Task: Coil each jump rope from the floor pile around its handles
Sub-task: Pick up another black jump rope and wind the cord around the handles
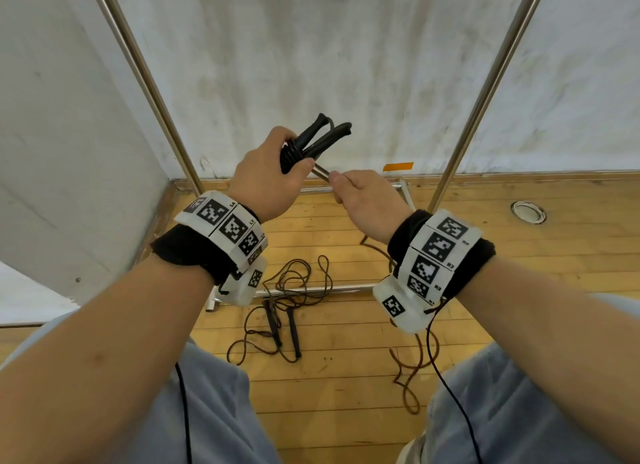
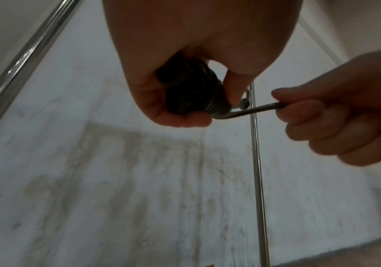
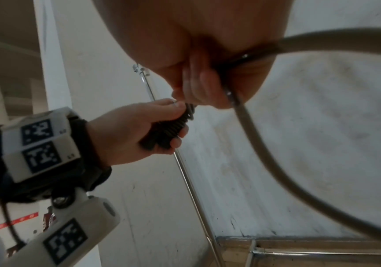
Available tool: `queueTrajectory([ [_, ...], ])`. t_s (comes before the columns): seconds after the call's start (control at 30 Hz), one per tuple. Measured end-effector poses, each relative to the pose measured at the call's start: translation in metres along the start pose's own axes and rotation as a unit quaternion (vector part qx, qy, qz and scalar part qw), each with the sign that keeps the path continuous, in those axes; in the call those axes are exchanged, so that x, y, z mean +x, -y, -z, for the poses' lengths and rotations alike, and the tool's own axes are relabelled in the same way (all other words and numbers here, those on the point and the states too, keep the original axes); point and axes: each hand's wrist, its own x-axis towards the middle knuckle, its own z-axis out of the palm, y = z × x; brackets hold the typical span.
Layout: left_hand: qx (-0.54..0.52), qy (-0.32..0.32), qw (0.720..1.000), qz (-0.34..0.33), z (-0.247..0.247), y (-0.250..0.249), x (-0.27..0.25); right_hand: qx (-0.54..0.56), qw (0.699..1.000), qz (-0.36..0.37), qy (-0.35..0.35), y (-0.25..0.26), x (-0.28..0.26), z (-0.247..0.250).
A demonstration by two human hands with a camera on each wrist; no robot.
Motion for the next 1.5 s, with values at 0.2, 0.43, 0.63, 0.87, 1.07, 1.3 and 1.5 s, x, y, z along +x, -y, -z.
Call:
queueTrajectory([
  [0.2, 0.049, 0.066, 0.997, 0.010, -0.004, 0.010, 0.000, -0.067, 0.997, 0.023, 0.018, 0.000, -0.003, 0.009],
  [0.43, 0.114, 0.169, 0.979, 0.001, -0.015, 0.018, 0.001, -0.125, 0.991, 0.027, 0.029, -0.004, -0.007, 0.020],
  [0.63, 0.224, 0.228, 0.947, -0.018, -0.024, 0.015, -0.007, -0.049, 0.997, 0.000, 0.058, -0.010, -0.008, 0.028],
  [0.87, 0.244, 0.247, 0.931, -0.110, -0.038, -0.003, -0.024, -0.138, 0.988, 0.007, -0.069, -0.022, 0.003, 0.029],
  [1.07, 0.209, 0.208, 0.945, -0.141, -0.041, -0.019, -0.033, -0.141, 0.986, -0.007, -0.089, -0.032, 0.013, 0.034],
  [1.3, 0.096, 0.170, 0.960, -0.202, -0.025, -0.028, -0.040, -0.049, 0.996, -0.065, -0.029, -0.035, 0.016, 0.043],
  [1.5, 0.024, 0.133, 0.974, -0.181, -0.009, -0.037, -0.040, 0.077, 0.991, -0.091, 0.052, -0.035, 0.012, 0.040],
])
